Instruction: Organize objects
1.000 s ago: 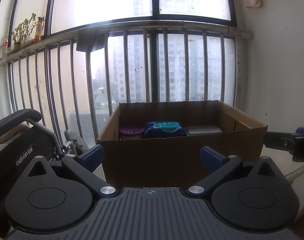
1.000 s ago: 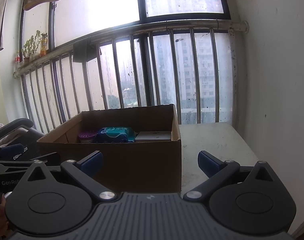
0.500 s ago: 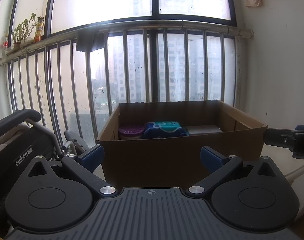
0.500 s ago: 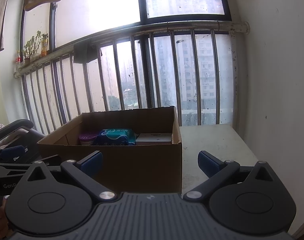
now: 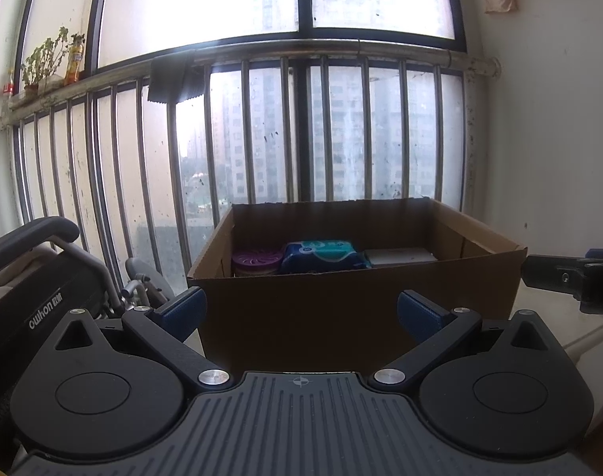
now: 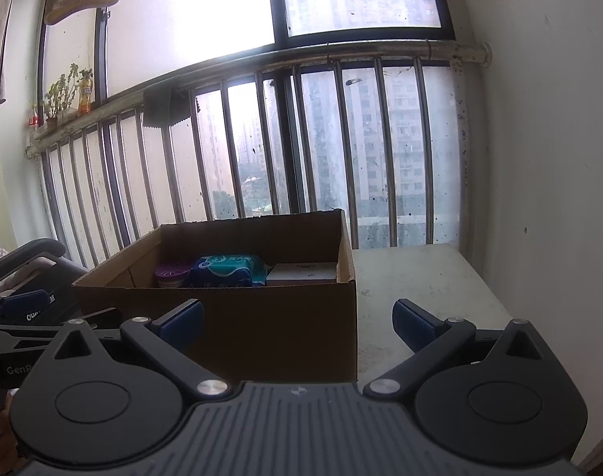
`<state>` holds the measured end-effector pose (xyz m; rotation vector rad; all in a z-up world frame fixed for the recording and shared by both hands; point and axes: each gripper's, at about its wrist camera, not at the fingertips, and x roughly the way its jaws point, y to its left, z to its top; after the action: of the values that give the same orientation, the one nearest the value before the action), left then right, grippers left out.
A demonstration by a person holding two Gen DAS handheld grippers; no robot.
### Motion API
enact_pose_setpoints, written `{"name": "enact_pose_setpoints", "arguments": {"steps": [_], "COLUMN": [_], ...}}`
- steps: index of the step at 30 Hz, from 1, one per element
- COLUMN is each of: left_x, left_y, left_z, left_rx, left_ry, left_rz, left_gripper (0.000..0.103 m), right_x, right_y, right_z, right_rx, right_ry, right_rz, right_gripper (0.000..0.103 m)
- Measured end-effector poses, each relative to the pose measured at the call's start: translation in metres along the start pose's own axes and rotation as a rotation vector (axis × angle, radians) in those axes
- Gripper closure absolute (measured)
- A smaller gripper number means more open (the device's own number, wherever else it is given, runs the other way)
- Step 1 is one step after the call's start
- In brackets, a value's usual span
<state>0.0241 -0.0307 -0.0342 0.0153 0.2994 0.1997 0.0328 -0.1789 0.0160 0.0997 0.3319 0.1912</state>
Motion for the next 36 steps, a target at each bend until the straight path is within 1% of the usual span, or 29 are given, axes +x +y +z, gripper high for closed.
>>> {"name": "enact_pose_setpoints", "arguments": {"steps": [14,36], "left_x": [-0.0034,-0.0040], "left_y": [0.0008,0.0000], "left_z": [0.0012,0.0008], "left_rx": [-0.006,-0.006], "left_ry": [-0.008,-0.013], "left_rz": [-0.014,-0.011], "left_gripper": [0.000,0.000], "right_x": [-0.0021,-0.0052], "right_y": [-0.0003,0.0031], "right_z": [0.0004,0.0009], "right_rx": [0.000,-0.006], "right_ry": [-0.006,-0.007], "right_rz": [-0.001,0.003], "right_gripper": [0.000,0.000]}}
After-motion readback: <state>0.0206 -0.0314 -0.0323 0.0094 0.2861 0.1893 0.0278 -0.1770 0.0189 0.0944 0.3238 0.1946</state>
